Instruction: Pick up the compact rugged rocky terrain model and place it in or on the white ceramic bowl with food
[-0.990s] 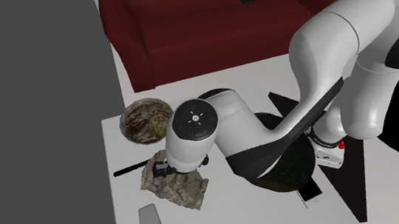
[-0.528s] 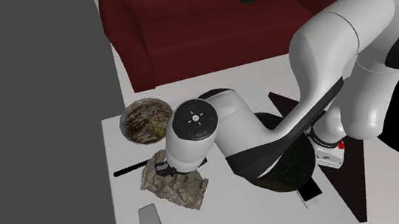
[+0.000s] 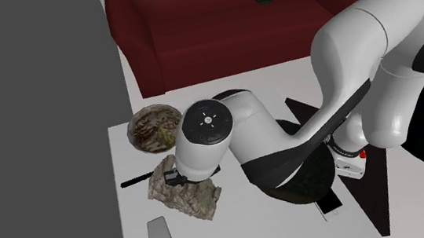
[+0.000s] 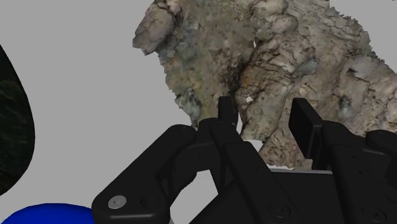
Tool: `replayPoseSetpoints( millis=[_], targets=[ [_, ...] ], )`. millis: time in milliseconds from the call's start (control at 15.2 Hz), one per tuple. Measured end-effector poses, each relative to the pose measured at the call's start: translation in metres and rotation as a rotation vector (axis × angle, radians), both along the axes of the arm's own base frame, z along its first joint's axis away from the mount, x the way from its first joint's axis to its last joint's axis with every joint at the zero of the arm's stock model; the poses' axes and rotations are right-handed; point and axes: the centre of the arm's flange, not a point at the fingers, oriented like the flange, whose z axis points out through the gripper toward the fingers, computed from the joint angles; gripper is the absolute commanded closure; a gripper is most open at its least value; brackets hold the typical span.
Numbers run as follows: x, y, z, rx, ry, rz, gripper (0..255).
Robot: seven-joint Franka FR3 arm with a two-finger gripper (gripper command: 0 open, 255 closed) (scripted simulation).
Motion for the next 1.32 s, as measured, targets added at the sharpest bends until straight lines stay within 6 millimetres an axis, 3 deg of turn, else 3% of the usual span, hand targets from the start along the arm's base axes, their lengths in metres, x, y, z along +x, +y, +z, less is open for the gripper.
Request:
replayPoseSetpoints(
  millis=[1320],
  targets=[
    [-0.001,-0.001,0.106,0.000,0.000,0.000,255]
  ],
)
